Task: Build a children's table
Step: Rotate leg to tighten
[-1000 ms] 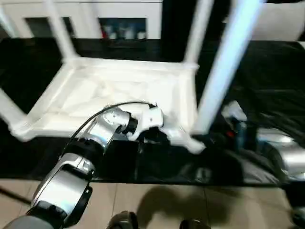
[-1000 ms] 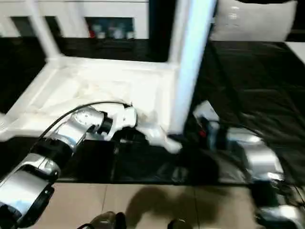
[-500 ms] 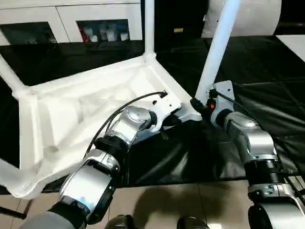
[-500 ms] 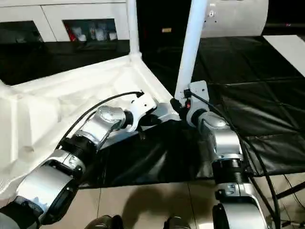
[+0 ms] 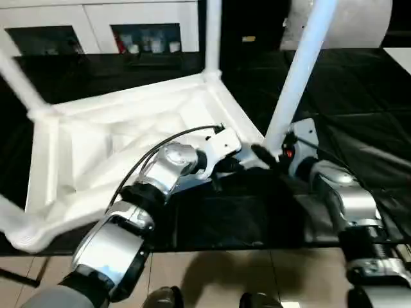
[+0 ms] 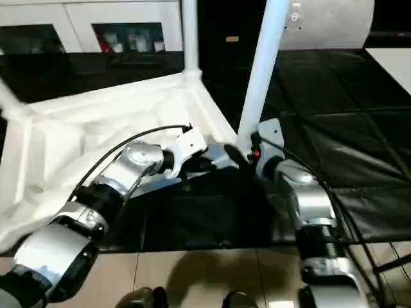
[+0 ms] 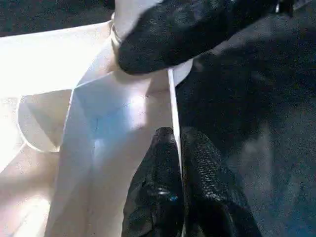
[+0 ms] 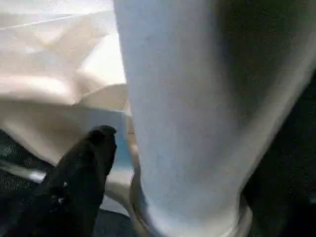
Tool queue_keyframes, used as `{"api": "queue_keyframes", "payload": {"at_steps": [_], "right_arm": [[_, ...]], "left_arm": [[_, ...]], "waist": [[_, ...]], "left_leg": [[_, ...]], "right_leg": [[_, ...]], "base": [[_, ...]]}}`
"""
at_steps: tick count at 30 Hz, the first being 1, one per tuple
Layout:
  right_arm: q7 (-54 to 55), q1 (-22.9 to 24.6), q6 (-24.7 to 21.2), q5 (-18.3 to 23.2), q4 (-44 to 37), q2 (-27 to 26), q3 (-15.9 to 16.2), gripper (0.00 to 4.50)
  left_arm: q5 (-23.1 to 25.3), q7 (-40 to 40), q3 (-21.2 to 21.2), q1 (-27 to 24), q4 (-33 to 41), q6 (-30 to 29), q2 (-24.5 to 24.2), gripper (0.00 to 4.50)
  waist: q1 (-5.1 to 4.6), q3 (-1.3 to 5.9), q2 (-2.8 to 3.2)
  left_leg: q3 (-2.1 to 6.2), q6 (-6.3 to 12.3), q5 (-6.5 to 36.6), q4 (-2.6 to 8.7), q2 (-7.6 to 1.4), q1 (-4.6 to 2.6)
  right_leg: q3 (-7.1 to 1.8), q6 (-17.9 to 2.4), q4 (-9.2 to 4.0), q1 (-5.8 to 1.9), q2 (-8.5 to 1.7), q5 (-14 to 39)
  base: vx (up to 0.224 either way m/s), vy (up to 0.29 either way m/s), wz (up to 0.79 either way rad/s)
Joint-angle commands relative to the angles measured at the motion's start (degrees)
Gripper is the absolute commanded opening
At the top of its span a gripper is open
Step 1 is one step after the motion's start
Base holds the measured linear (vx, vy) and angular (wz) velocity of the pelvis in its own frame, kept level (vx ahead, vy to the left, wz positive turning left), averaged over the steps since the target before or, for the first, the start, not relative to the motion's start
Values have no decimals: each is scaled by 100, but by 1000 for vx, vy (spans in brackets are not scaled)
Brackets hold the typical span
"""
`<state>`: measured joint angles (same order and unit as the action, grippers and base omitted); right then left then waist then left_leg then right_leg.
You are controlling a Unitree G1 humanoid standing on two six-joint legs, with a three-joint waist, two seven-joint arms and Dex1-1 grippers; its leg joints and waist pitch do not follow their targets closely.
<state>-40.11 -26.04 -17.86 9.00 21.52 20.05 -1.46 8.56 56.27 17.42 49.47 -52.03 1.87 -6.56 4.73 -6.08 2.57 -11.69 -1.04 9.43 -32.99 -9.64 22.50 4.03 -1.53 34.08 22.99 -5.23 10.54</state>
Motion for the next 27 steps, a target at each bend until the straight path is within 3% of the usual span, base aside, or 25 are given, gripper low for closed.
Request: {"api": "queue_keyframes", "payload": {"at_steps": [1, 5, 11, 16, 18, 21, 27], "right_arm": [[-534, 80, 179, 118, -195, 201, 46, 425], [-1201, 217, 379, 237, -314, 578, 44, 447], [-2193, 394, 284, 474, -521, 1072, 238, 447], [-2999, 434, 625, 573, -479, 1371, 352, 447], [-3101, 401, 896, 574, -370, 1369, 334, 420], [-3416, 363, 785, 774, -325, 1388, 346, 400], [-3746, 336, 677, 923, -316, 1387, 385, 349]], "left_arm": [[29, 361, 161, -97, 41, 400, -128, 0], [-53, 836, 193, -178, 93, 718, -352, 0], [-181, 1501, 264, -329, 259, 1105, -585, 0], [-294, 2125, 389, -504, 471, 1360, -784, 0], [-281, 2225, 412, -521, 487, 1431, -843, 0], [-322, 2380, 400, -527, 535, 1468, -919, 0], [-404, 2624, 438, -599, 726, 1406, -992, 0]], "waist": [[21, 481, -75], [67, 486, -78], [105, 477, -80], [134, 465, -91], [148, 462, -84], [166, 459, -96], [172, 480, -92]], "left_leg": [[176, 698, 891, 306, -380, -126], [178, 755, 847, 299, -387, -117], [178, 792, 874, 294, -402, -110], [178, 779, 944, 302, -420, -122], [178, 734, 999, 306, -424, -127], [180, 710, 1005, 307, -424, -132], [181, 835, 786, 284, -423, -118]], "right_leg": [[-270, -1453, -378, -319, -423, 485], [-253, -1503, -344, -304, -425, 399], [-255, -1536, -347, -309, -440, 522], [-255, -1531, -351, -273, -437, 675], [-260, -1518, -358, -267, -446, 775], [-262, -1518, -357, -271, -448, 838], [-254, -1591, -304, -271, -438, 448]], "base": [[0, 0, 0], [0, 0, 0], [0, 0, 0], [0, 0, 0], [0, 0, 0], [0, 0, 0], [0, 0, 0]]}}
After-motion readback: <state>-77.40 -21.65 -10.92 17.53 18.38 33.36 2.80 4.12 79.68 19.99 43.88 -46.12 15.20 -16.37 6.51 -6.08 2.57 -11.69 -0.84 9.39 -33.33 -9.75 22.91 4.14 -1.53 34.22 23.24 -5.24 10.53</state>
